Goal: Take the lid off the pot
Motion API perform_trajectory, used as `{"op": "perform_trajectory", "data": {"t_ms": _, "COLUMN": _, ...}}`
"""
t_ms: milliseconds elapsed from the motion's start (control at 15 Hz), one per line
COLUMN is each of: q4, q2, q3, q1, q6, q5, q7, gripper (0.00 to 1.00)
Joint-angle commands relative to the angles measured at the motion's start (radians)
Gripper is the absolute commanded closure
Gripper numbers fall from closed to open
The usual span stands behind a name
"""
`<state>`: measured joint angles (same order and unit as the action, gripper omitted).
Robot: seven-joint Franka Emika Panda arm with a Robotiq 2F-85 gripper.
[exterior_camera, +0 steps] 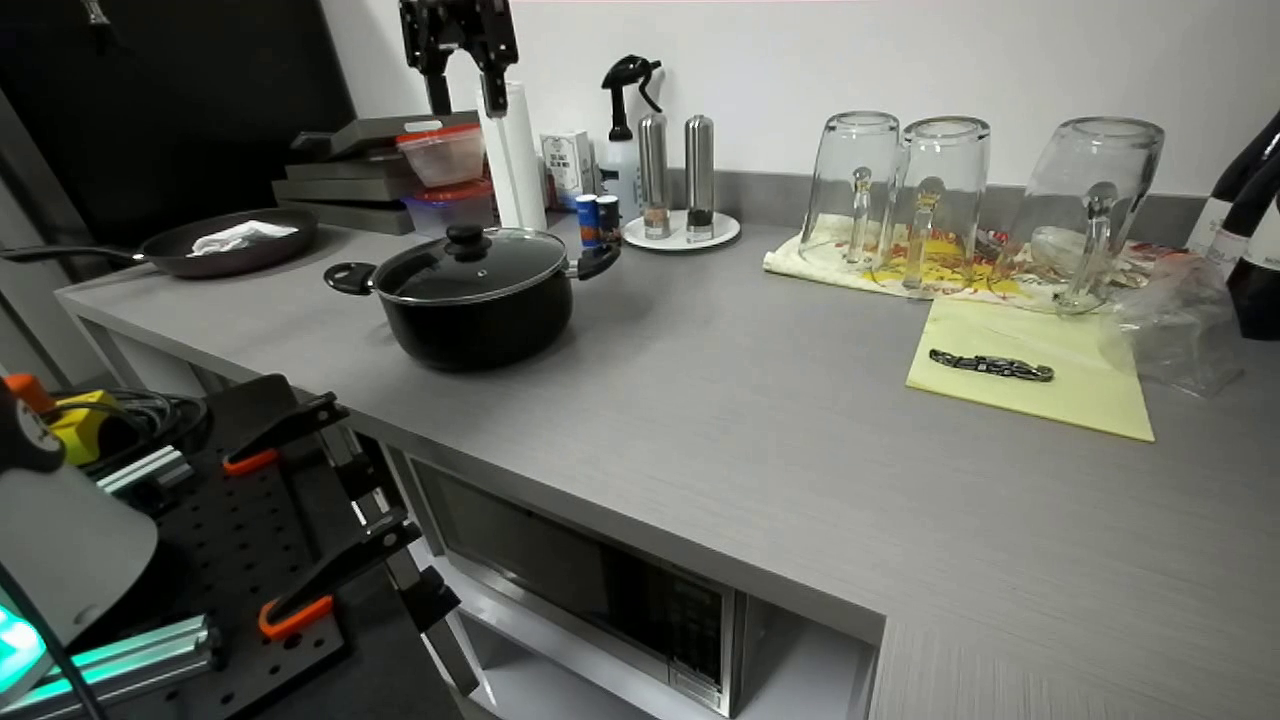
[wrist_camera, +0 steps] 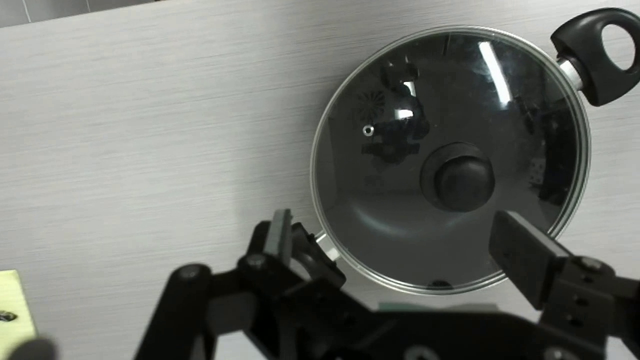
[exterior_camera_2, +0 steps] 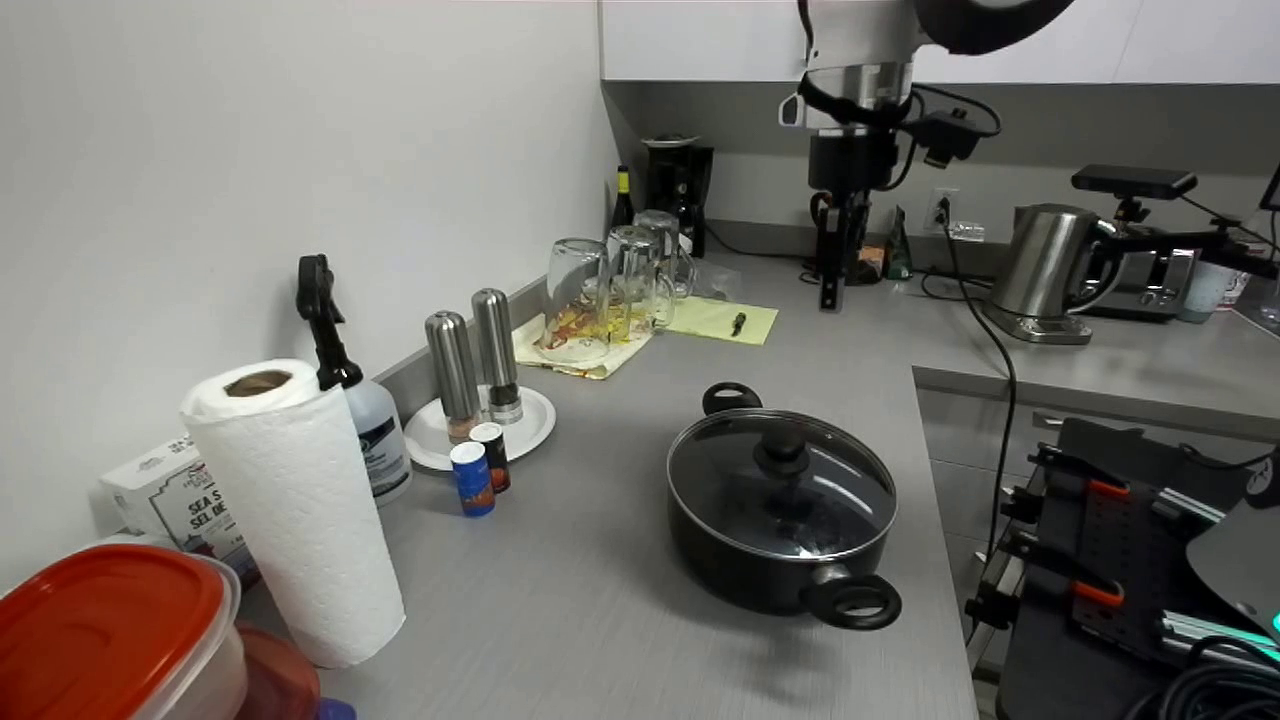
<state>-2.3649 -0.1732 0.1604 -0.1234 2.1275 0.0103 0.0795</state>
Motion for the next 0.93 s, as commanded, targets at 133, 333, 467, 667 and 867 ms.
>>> {"op": "perform_trajectory", "data": {"t_ms": 133, "q4": 0.009, "q2": 0.134, "q3": 0.023, "q1": -0.045, "q6": 0.08, "q5": -0.017, "q7": -0.033, "gripper": 0.0}}
{"op": "perform_trajectory", "data": {"t_ms": 333, "q4": 0.011, "q2": 0.198, "q3": 0.036, "q1": -0.063, "q6": 0.106, "q5": -0.015, "q7": -0.037, "gripper": 0.0}}
{"op": "perform_trajectory", "data": {"t_ms": 467, "q4": 0.011, "q2": 0.232, "q3": 0.045, "q1": -0.073, "q6": 0.124, "q5": -0.014, "q7": -0.047, "gripper": 0.0}}
{"op": "perform_trajectory", "data": {"t_ms": 667, "q4": 0.017, "q2": 0.276, "q3": 0.056, "q1": -0.087, "q6": 0.147, "q5": -0.007, "q7": -0.058, "gripper": 0.0}}
{"op": "perform_trajectory", "data": {"t_ms": 867, "q4": 0.027, "q2": 0.311, "q3": 0.065, "q1": -0.097, "q6": 0.172, "q5": -0.003, "q7": -0.067, "gripper": 0.0}}
